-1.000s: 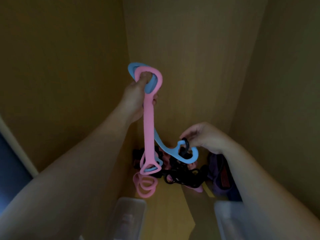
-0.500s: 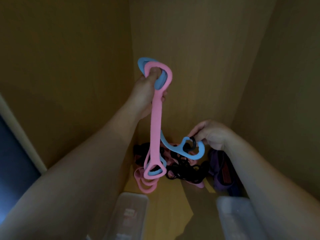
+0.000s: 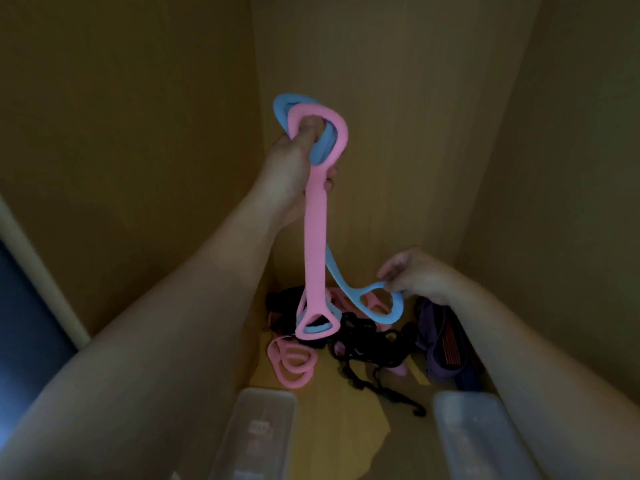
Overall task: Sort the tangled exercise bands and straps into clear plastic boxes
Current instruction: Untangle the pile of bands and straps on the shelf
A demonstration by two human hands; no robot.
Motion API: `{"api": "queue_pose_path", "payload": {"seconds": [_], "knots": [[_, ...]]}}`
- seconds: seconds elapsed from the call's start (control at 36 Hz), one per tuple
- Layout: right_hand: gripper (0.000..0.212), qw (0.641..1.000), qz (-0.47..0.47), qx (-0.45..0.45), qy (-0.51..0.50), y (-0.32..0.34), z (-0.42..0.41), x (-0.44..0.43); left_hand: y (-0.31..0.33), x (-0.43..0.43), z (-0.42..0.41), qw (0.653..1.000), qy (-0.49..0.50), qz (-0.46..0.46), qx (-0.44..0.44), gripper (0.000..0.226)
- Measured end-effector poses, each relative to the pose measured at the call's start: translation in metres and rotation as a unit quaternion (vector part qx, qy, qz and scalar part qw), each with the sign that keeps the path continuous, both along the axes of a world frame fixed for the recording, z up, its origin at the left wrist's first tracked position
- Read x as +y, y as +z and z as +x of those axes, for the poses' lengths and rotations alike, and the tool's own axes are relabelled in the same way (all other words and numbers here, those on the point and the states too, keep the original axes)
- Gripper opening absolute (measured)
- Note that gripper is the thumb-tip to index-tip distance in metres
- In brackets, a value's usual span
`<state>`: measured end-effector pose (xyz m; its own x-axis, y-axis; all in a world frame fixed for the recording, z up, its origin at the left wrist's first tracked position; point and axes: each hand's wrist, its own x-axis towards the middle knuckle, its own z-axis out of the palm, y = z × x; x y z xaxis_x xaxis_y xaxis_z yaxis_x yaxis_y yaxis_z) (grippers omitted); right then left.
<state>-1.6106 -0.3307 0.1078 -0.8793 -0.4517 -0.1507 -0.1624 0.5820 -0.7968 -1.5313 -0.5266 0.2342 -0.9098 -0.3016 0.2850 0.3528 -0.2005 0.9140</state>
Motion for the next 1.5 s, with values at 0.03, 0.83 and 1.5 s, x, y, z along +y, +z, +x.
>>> {"api": "queue_pose_path", "payload": {"seconds": [0.03,0.83,1.5], "knots": [[0.022,1.000,0.003,-0.019,0.013,-0.006,-0.002,0.001,-0.001,0.000,0.000,1.000,-0.001,-0.015,0.005,0.023],[0.022,0.938,0.167,0.059,0.297,-0.137,-0.020,-0.078,-0.040,-0.021,0.067,0.969,0.167,-0.164,-0.072,0.014],[0.046,0.867,0.176,0.268,0.381,-0.204,0.006,-0.117,-0.063,-0.006,0.108,0.969,0.201,-0.137,-0.053,0.009]]}}
